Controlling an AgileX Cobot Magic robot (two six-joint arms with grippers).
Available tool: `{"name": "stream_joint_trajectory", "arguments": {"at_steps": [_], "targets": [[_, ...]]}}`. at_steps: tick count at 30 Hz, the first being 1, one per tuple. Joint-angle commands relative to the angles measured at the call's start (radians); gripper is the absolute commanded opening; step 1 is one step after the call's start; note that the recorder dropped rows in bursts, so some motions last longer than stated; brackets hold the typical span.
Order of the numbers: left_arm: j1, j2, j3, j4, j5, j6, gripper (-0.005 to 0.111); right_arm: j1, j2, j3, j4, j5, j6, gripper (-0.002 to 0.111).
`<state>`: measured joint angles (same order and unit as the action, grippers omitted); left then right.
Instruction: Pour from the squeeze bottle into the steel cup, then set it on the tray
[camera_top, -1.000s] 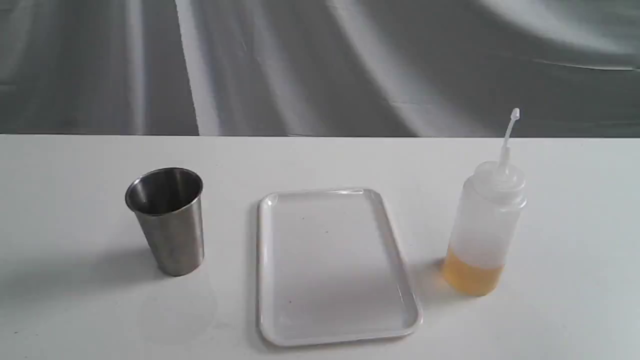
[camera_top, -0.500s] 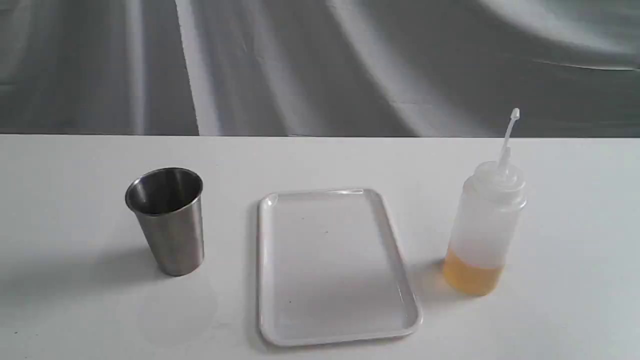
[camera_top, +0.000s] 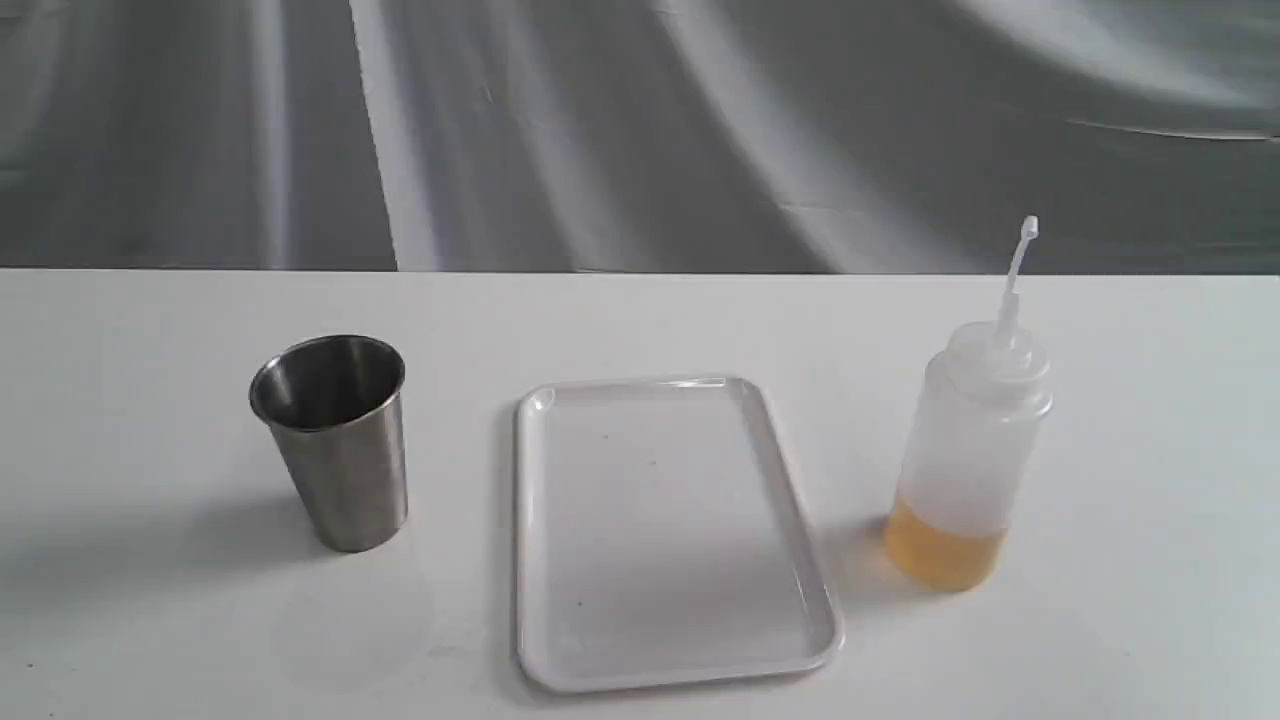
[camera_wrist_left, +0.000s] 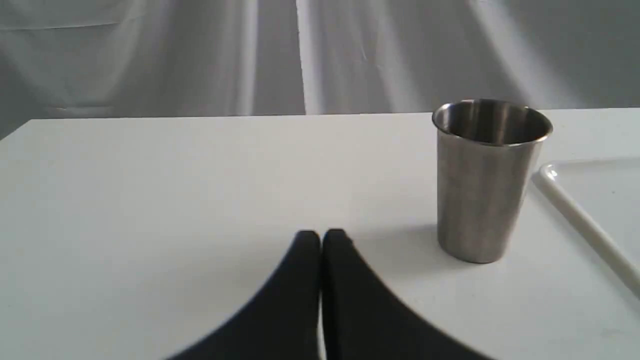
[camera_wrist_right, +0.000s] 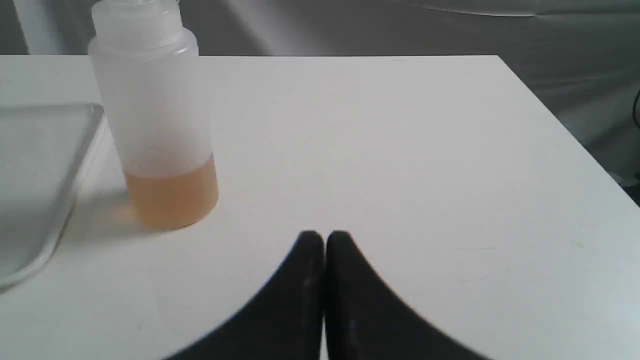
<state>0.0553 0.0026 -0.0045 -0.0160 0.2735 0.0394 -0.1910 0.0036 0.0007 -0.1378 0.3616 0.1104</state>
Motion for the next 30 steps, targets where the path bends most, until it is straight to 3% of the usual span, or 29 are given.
{"name": "stream_joint_trajectory", "arguments": {"at_steps": [1, 8, 14, 21, 27, 30], "targets": [[-0.008, -0.003, 0.004, -0.001, -0.008, -0.005, 0.0, -0.008, -0.004, -0.001, -0.008, -0.012, -0.002, 0.0], [-0.008, -0.003, 0.004, -0.001, -0.008, -0.003, 0.0, -0.008, -0.004, -0.001, -0.008, -0.022, -0.002, 0.0], [-0.008, -0.003, 0.004, -0.001, -0.008, -0.003, 0.0, -0.008, -0.004, -0.001, -0.008, -0.147, -0.002, 0.0], [-0.008, -0.003, 0.004, -0.001, -0.008, -0.007, 0.0, -0.008, -0.004, -0.001, 0.167, -0.506, 0.014, 0.0], [-0.008, -0.003, 0.004, -0.001, -0.008, -0.007, 0.0, -0.008, -0.004, -0.001, 0.414, -0.836, 0.13, 0.0], [-0.008, -0.003, 0.004, -0.001, -0.008, -0.007, 0.0, -0.008, -0.004, -0.001, 0.414, -0.96, 0.269, 0.0]]}}
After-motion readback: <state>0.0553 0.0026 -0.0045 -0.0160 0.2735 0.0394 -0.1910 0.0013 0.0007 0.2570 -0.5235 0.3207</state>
